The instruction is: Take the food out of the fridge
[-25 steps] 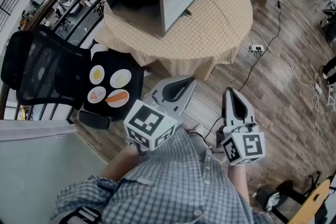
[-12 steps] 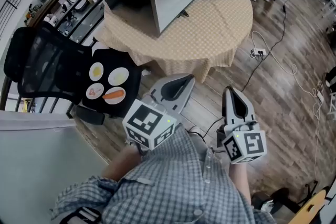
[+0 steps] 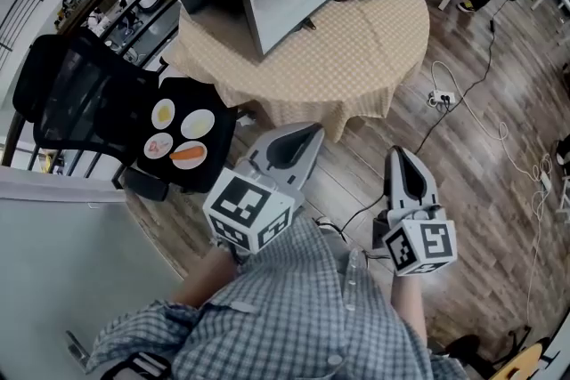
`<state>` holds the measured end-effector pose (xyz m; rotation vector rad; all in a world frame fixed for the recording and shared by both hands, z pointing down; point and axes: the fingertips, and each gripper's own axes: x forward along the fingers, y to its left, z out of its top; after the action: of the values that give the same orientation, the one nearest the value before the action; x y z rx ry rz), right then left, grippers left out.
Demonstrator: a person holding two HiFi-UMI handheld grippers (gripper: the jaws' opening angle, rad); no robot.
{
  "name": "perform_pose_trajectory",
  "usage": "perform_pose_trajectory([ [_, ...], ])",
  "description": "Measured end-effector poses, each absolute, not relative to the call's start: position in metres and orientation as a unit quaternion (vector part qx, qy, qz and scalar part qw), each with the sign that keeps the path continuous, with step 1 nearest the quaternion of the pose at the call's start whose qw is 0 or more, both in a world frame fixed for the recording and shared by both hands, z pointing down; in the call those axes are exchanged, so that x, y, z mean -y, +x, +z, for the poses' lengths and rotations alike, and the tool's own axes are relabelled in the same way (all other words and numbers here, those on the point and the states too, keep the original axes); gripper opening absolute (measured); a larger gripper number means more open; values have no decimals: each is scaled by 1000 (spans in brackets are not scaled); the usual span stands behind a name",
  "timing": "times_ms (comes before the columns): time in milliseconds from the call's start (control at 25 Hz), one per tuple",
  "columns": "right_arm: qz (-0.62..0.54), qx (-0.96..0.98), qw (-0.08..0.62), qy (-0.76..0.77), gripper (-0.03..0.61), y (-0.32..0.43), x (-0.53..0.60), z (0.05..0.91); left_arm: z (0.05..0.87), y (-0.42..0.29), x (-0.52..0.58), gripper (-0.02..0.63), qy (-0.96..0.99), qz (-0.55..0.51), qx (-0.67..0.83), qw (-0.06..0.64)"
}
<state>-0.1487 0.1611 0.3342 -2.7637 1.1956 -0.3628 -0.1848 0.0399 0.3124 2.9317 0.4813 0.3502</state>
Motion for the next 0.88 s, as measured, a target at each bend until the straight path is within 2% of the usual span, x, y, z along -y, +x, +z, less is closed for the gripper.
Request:
perform_pose_trajectory([
  [200,-112,-403,52,-907,11,-139,-183,335,309,-175,-55,3,984,108,-134,50],
  [480,-104,-406,33,-907,11,-136,-217,336,309,-171,-75,3,987,95,-117,55],
  [880,-107,-395,64,-910,11,-122,-234,340,308,-148,-85,3,984,94,-134,73],
])
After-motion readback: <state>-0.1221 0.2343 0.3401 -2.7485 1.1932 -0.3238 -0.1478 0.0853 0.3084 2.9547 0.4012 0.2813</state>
